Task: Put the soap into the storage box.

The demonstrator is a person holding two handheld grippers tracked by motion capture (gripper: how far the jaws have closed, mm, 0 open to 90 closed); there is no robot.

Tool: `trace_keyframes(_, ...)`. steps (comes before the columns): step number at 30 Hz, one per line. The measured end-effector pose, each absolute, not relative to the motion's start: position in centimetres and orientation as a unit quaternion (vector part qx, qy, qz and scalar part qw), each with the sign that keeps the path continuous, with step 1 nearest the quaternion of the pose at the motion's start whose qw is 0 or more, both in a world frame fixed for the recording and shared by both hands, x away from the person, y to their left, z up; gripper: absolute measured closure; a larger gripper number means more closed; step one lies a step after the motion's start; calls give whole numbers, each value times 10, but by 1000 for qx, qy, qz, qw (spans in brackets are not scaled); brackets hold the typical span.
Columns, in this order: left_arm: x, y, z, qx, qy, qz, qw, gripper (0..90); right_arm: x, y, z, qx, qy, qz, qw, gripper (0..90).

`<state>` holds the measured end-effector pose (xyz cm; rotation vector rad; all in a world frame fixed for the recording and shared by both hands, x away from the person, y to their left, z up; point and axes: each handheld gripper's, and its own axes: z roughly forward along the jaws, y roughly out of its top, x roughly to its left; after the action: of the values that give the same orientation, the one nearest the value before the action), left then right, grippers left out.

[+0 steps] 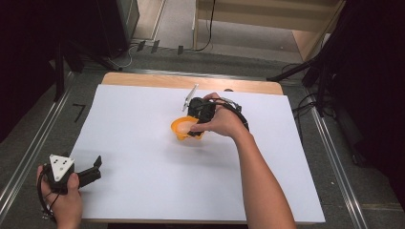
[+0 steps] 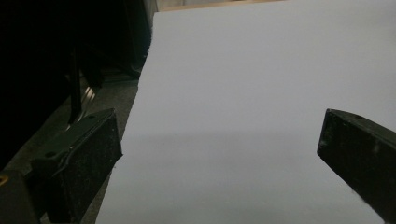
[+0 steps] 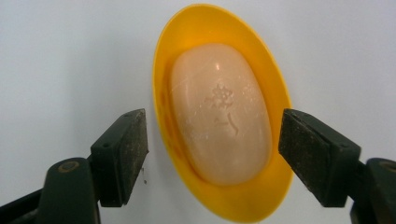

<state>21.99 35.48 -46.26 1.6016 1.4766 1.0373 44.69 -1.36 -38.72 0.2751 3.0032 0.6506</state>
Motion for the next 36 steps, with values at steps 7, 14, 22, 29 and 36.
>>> trace_keyframes(7, 220, 355, -463, 620, 571, 403, 356, 1, 440, -32, -391, 140, 965, 222, 20, 204)
trace_keyframes(14, 220, 354, -463, 621, 571, 403, 353, 1, 432, -56, -396, 207, 948, 242, 18, 99)
trace_keyframes(22, 220, 354, -463, 623, 570, 405, 350, 1, 416, -90, -407, 267, 925, 268, 40, 0)
trace_keyframes(29, 220, 353, -463, 624, 569, 406, 349, 1, 401, -111, -418, 298, 911, 281, 48, 0)
trace_keyframes(36, 220, 353, -463, 624, 569, 405, 350, 1, 387, -133, -425, 335, 893, 294, 63, 0)
